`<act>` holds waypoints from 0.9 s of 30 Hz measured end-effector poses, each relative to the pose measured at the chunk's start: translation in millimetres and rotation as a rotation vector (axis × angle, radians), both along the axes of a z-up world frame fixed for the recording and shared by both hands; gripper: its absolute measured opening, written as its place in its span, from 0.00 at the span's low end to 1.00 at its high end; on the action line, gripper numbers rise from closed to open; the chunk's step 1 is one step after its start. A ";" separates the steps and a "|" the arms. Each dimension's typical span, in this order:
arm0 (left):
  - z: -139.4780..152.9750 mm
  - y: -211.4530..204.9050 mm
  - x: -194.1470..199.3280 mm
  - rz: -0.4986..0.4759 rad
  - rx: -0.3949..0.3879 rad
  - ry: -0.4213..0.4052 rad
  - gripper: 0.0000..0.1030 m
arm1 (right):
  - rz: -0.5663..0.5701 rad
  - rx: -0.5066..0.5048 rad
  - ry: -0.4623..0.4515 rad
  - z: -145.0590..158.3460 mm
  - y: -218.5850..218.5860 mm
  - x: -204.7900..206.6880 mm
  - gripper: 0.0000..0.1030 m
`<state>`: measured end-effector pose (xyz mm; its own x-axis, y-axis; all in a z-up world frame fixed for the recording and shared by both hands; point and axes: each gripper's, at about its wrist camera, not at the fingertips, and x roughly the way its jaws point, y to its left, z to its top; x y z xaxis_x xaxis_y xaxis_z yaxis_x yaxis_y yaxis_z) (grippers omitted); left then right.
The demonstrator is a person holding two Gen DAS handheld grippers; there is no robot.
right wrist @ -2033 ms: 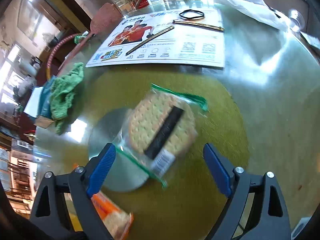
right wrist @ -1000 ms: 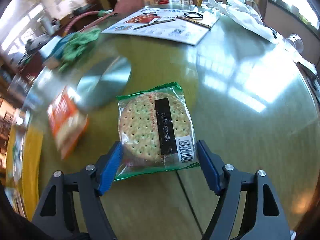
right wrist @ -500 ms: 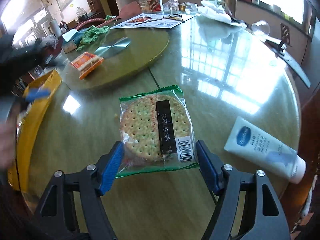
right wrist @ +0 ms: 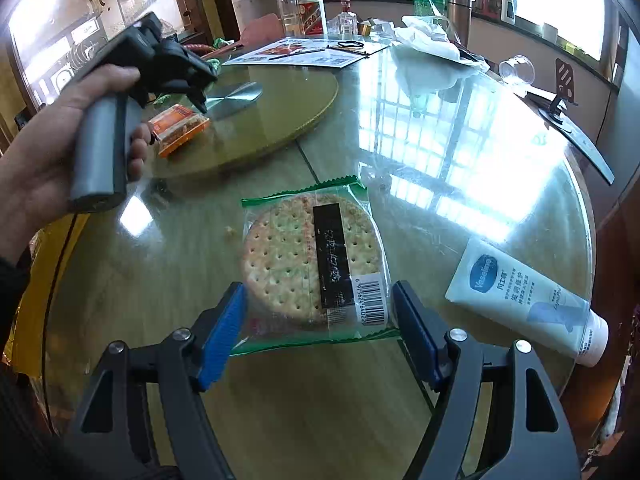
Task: Organize snacks
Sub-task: 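Grasp the orange cracker pack with left gripper while right gripper holds the round cracker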
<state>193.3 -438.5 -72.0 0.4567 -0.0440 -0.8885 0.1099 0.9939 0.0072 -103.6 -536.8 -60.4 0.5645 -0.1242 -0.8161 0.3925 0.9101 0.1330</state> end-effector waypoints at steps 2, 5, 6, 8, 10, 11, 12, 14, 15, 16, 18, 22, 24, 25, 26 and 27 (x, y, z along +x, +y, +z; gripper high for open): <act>-0.2 -0.7 -6.6 -0.045 0.024 -0.021 0.67 | -0.004 0.003 0.002 0.4 0.0 -0.8 0.72; 2.4 4.7 -27.0 -0.163 0.048 -0.034 0.59 | 0.002 -0.002 -0.001 -0.3 2.3 -1.9 0.72; 3.3 7.9 -39.8 -0.222 0.062 -0.024 0.58 | 0.003 0.000 -0.004 -0.4 1.9 -2.6 0.72; 4.4 14.6 -61.4 -0.326 0.068 0.009 0.57 | 0.005 -0.001 -0.002 -0.1 1.1 -4.6 0.72; 6.0 27.4 -94.6 -0.433 0.076 0.036 0.57 | 0.014 0.000 -0.004 0.5 0.7 -7.2 0.73; 6.5 39.2 -117.5 -0.489 0.071 0.050 0.56 | 0.026 -0.004 -0.009 0.3 0.6 -9.4 0.73; 6.8 49.8 -136.6 -0.525 0.069 0.051 0.56 | 0.042 -0.012 -0.012 0.0 1.6 -11.3 0.73; 6.5 71.1 -176.2 -0.586 0.067 0.041 0.55 | 0.065 -0.016 -0.016 -0.1 3.1 -15.5 0.73; 6.4 84.5 -199.2 -0.618 0.060 0.035 0.55 | 0.078 -0.017 -0.016 0.0 4.9 -18.4 0.73; 6.1 91.8 -211.3 -0.628 0.056 0.036 0.55 | 0.087 -0.018 -0.015 0.3 6.0 -20.0 0.73; 6.4 113.2 -238.8 -0.629 0.037 0.041 0.55 | 0.110 -0.020 -0.020 0.7 11.8 -25.6 0.73; 6.6 129.2 -252.8 -0.587 0.028 0.014 0.61 | 0.148 -0.041 -0.018 0.2 24.0 -29.4 0.77; 5.7 129.9 -248.1 -0.568 0.021 0.005 0.66 | 0.127 -0.034 -0.006 0.0 23.5 -25.8 0.82; 4.5 126.0 -243.0 -0.572 0.025 -0.002 0.67 | 0.123 -0.023 -0.006 0.1 22.9 -23.8 0.85; 4.0 123.2 -242.8 -0.580 0.029 -0.010 0.69 | 0.124 -0.006 -0.009 0.1 21.8 -20.7 0.86; 2.9 121.7 -243.3 -0.583 0.027 -0.011 0.70 | 0.123 -0.001 -0.010 -0.1 21.2 -18.1 0.86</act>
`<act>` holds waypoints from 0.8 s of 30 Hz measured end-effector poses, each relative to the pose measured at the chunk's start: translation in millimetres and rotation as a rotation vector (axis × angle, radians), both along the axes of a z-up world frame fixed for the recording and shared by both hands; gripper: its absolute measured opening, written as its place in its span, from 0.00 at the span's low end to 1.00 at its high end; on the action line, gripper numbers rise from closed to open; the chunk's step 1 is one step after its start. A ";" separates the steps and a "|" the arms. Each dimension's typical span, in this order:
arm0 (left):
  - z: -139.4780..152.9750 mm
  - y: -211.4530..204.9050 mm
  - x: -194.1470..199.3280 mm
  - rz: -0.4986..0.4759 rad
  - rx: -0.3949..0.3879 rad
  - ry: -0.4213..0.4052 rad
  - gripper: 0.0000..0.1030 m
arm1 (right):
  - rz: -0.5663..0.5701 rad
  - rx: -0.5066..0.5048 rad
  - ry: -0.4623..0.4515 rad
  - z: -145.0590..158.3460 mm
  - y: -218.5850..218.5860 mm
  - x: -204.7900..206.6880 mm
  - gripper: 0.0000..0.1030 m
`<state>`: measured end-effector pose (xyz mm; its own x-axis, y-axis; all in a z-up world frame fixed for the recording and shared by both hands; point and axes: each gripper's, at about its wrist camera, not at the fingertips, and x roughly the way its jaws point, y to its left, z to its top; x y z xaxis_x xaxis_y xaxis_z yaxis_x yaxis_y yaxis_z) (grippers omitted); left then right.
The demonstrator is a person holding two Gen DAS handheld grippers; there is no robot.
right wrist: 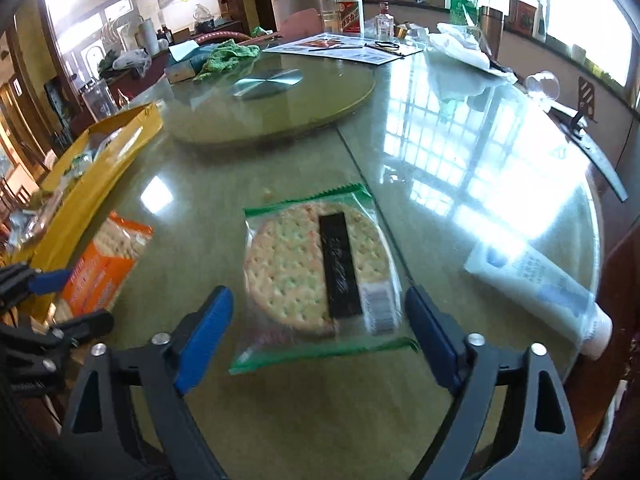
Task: Organize snacks
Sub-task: 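Grasp the orange cracker pack with left gripper while right gripper holds the round cracker, then carry both crackers over the tray and open both grippers to drop them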
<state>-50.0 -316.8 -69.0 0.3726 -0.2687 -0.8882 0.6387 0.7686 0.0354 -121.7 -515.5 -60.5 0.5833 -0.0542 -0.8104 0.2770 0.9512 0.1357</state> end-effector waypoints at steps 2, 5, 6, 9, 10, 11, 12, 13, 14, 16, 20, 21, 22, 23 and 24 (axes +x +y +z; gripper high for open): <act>-1.1 -2.7 0.2 -0.005 -0.009 -0.007 0.72 | -0.001 -0.018 0.012 -0.8 1.2 6.8 0.86; -0.7 -1.0 1.5 -0.001 -0.023 -0.021 0.59 | -0.001 -0.081 0.040 -3.7 7.8 13.1 0.86; 0.1 0.9 0.2 -0.007 -0.034 -0.032 0.54 | 0.000 -0.097 0.041 -4.0 10.5 13.3 0.84; 1.1 3.3 -5.4 -0.027 -0.041 -0.062 0.54 | -0.006 -0.094 0.031 -2.4 11.5 8.2 0.73; 0.9 3.7 -8.0 -0.040 -0.044 -0.075 0.54 | -0.008 -0.092 0.033 -2.2 11.9 6.8 0.73; 0.6 4.9 -10.2 -0.050 -0.058 -0.080 0.54 | -0.014 -0.095 0.033 -2.2 12.5 5.1 0.72; 0.5 8.1 -10.5 -0.049 -0.084 -0.064 0.54 | -0.018 -0.094 0.034 -1.7 12.8 4.3 0.72; 1.9 12.9 -10.8 -0.050 -0.121 -0.047 0.54 | -0.022 -0.092 0.036 -1.2 13.1 4.2 0.72; 4.4 16.8 -11.1 -0.054 -0.159 -0.030 0.54 | -0.025 -0.088 0.033 0.1 13.6 4.1 0.72; 11.5 25.1 -11.8 -0.049 -0.228 -0.004 0.54 | -0.021 -0.037 -0.007 6.4 14.9 1.9 0.72; 41.0 50.6 -10.5 -0.020 -0.347 0.001 0.54 | 0.008 0.026 -0.088 30.0 31.3 2.8 0.72; 51.6 60.9 -8.9 -0.006 -0.373 -0.016 0.54 | 0.021 0.031 -0.104 36.3 37.6 4.7 0.72; 59.8 70.1 -6.6 0.007 -0.394 -0.029 0.54 | 0.042 0.040 -0.128 44.9 45.1 8.2 0.72; 71.1 83.0 -2.4 0.031 -0.418 -0.047 0.54 | 0.066 0.057 -0.157 55.0 53.7 13.0 0.72; 81.7 96.4 3.1 0.060 -0.437 -0.065 0.54 | 0.097 0.082 -0.183 64.8 63.3 19.4 0.72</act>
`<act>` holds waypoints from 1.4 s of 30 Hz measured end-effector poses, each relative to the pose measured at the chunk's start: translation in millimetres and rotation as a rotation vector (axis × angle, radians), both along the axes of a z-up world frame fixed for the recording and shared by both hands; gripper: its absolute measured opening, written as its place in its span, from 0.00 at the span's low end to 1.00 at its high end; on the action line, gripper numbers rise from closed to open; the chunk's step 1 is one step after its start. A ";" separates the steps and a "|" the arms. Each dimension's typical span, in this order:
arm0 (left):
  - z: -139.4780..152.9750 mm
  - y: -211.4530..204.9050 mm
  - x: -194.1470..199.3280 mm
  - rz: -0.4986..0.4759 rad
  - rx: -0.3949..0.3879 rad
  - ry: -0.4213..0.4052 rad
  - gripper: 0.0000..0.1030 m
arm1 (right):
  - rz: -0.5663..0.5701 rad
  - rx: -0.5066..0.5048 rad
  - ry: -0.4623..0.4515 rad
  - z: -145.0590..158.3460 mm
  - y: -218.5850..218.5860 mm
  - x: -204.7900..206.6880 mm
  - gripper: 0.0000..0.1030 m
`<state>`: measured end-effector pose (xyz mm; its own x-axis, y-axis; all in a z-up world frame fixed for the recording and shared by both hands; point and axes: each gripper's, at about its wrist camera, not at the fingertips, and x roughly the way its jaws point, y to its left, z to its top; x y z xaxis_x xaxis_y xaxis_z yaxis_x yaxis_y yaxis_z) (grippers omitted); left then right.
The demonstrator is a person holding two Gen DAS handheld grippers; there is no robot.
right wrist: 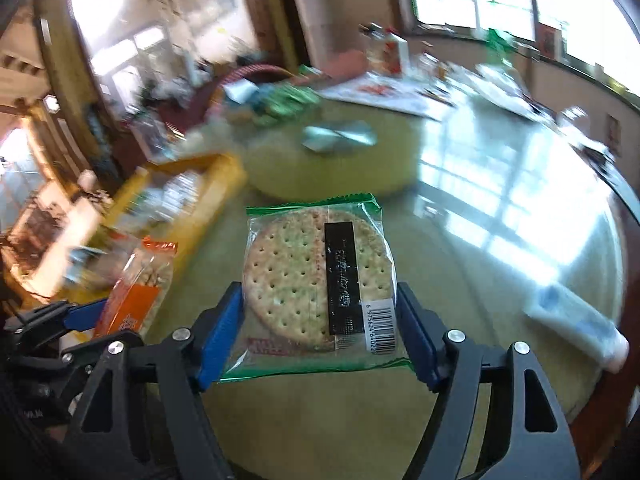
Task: Organize snacks
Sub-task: 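Carry both crackers over the tray and open both grippers to drop them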
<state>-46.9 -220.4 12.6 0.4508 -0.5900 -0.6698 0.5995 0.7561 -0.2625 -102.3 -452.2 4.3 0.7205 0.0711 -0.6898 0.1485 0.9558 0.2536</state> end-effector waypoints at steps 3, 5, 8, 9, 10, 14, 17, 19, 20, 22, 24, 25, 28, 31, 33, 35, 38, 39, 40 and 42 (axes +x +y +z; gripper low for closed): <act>24.1 37.7 20.6 0.094 -0.048 -0.019 0.54 | 0.104 0.065 -0.045 21.5 28.7 22.7 0.72; 34.4 59.0 35.3 0.152 -0.074 -0.033 0.54 | 0.163 0.075 -0.053 30.7 49.0 39.8 0.72; 43.3 85.4 65.5 0.246 -0.059 -0.075 0.54 | 0.205 0.035 -0.036 37.2 78.5 73.5 0.72; 44.6 91.8 77.3 0.266 -0.052 -0.078 0.54 | 0.222 0.031 -0.026 38.0 89.1 89.9 0.72; 44.5 95.7 85.2 0.279 -0.054 -0.075 0.54 | 0.233 0.037 -0.019 37.9 94.4 99.1 0.72; 36.8 116.9 126.6 0.316 -0.058 -0.046 0.54 | 0.253 0.028 0.010 38.6 117.1 149.1 0.72; 23.0 119.6 158.1 0.315 -0.053 -0.006 0.54 | 0.257 0.013 0.034 33.7 130.3 185.5 0.72; 9.7 117.2 173.3 0.300 -0.037 0.032 0.54 | 0.260 0.013 0.061 27.6 131.3 199.1 0.72; 2.6 115.2 181.5 0.296 -0.023 0.048 0.54 | 0.255 0.009 0.083 21.0 132.7 209.0 0.72; -10.9 113.5 194.7 0.307 0.027 0.083 0.54 | 0.247 -0.002 0.122 9.4 133.1 219.6 0.72; -22.9 110.7 206.6 0.296 0.059 0.111 0.54 | 0.234 -0.037 0.154 -4.2 136.7 229.3 0.72; -26.7 110.0 208.7 0.282 0.060 0.124 0.54 | 0.233 -0.043 0.165 -7.2 138.3 230.9 0.72; -34.4 110.8 216.2 0.265 0.072 0.165 0.54 | 0.233 -0.046 0.193 -16.5 140.9 235.3 0.72; -43.5 107.3 223.3 0.270 0.126 0.200 0.54 | 0.221 -0.061 0.217 -23.9 142.4 243.8 0.73; -49.5 106.2 228.9 0.260 0.121 0.251 0.55 | 0.210 -0.048 0.233 -29.7 141.8 246.2 0.73; -49.7 106.4 231.9 0.256 0.103 0.269 0.62 | 0.215 -0.047 0.230 -30.8 144.1 246.9 0.73; -41.9 111.8 229.0 0.259 0.052 0.273 0.74 | 0.204 -0.036 0.199 -25.9 143.2 243.5 0.77; -35.5 115.5 225.0 0.278 0.029 0.264 0.75 | 0.182 -0.034 0.174 -22.4 139.5 241.6 0.81; -31.2 117.1 222.9 0.294 0.018 0.258 0.76 | 0.159 -0.028 0.139 -16.7 135.7 235.6 0.86; -13.4 124.3 204.2 0.339 -0.019 0.200 0.76 | 0.137 0.004 0.072 -0.9 128.8 215.7 0.87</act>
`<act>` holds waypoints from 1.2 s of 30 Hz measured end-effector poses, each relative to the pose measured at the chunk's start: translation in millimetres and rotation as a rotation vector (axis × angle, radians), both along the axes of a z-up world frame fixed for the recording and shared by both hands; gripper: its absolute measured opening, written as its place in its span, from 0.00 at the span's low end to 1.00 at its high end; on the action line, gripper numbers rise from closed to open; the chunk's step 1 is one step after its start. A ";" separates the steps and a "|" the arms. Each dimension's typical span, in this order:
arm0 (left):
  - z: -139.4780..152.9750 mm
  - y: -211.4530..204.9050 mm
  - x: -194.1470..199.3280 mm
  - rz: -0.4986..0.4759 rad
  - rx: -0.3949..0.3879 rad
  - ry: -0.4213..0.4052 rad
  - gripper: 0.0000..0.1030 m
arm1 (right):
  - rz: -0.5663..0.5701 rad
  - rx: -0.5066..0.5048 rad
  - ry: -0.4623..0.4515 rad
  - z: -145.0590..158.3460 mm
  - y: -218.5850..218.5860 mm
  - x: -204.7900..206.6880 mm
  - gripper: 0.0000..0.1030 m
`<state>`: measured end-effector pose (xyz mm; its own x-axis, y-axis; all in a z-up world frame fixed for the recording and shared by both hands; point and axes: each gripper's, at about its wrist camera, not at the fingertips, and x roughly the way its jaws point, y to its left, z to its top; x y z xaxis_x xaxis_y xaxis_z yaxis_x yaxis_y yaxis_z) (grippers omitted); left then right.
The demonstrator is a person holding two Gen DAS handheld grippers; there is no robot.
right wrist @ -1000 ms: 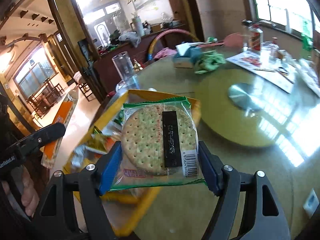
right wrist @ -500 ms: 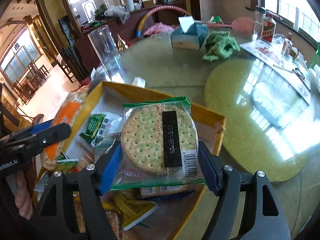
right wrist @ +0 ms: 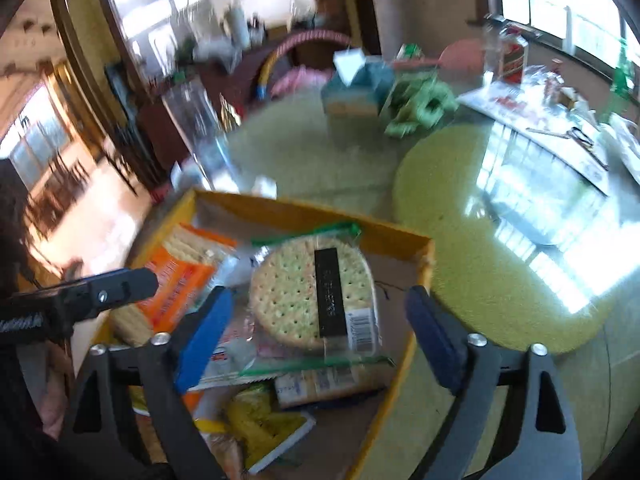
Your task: Organize snacks
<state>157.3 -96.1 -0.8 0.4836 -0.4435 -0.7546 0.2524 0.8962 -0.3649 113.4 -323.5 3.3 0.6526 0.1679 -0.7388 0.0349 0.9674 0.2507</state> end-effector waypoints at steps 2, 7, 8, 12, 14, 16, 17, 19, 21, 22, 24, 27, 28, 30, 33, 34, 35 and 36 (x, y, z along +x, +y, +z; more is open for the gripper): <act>14.7 3.2 -27.7 0.029 0.001 -0.102 0.76 | 0.002 0.044 -0.042 13.1 -4.9 -21.3 0.87; 26.7 -3.6 -126.3 0.068 0.156 -0.351 0.80 | 0.019 0.142 -0.144 29.8 -12.6 -101.8 0.87; 24.5 -6.4 -143.1 0.098 0.203 -0.381 0.80 | 0.013 0.147 -0.136 25.7 -10.2 -119.2 0.87; 10.0 -18.5 -187.8 0.128 0.368 -0.405 0.80 | -0.005 0.104 -0.081 6.5 3.5 -158.7 0.87; 9.6 -20.4 -195.5 0.117 0.396 -0.385 0.80 | 0.029 0.119 -0.060 4.7 7.5 -168.4 0.87; 14.9 -21.9 -201.1 0.107 0.408 -0.374 0.80 | 0.045 0.123 -0.058 9.7 10.2 -177.2 0.87; 19.1 -20.9 -203.9 0.118 0.398 -0.377 0.80 | 0.053 0.118 -0.063 15.0 12.2 -181.3 0.87; 26.3 -17.3 -209.8 0.142 0.363 -0.374 0.80 | 0.059 0.109 -0.071 22.5 13.2 -187.6 0.87; 28.9 -18.3 -210.8 0.132 0.360 -0.352 0.80 | 0.061 0.118 -0.078 28.5 12.6 -193.4 0.87; 27.3 -22.2 -214.3 0.125 0.364 -0.346 0.80 | 0.063 0.129 -0.080 28.5 12.5 -195.7 0.87; 26.4 -24.8 -215.8 0.124 0.384 -0.342 0.80 | 0.074 0.154 -0.075 30.3 13.0 -200.3 0.87; 28.2 -25.4 -222.1 0.134 0.401 -0.363 0.80 | 0.068 0.135 -0.083 33.1 15.7 -206.8 0.87; 27.9 -24.4 -226.1 0.143 0.405 -0.370 0.80 | 0.069 0.128 -0.091 34.3 17.6 -209.0 0.87; 29.1 -23.9 -228.0 0.147 0.412 -0.378 0.80 | 0.069 0.125 -0.092 35.4 20.3 -212.2 0.87; 30.2 -21.6 -232.0 0.154 0.414 -0.386 0.80 | 0.082 0.115 -0.092 37.0 24.2 -213.3 0.87; 30.1 -20.5 -232.6 0.157 0.413 -0.388 0.80 | 0.082 0.108 -0.097 38.3 25.8 -213.8 0.87; 29.8 -19.7 -232.2 0.162 0.415 -0.389 0.80 | 0.084 0.102 -0.102 39.2 27.9 -214.5 0.87; 29.2 -19.2 -231.8 0.166 0.420 -0.388 0.80 | 0.084 0.099 -0.105 39.2 29.0 -214.5 0.87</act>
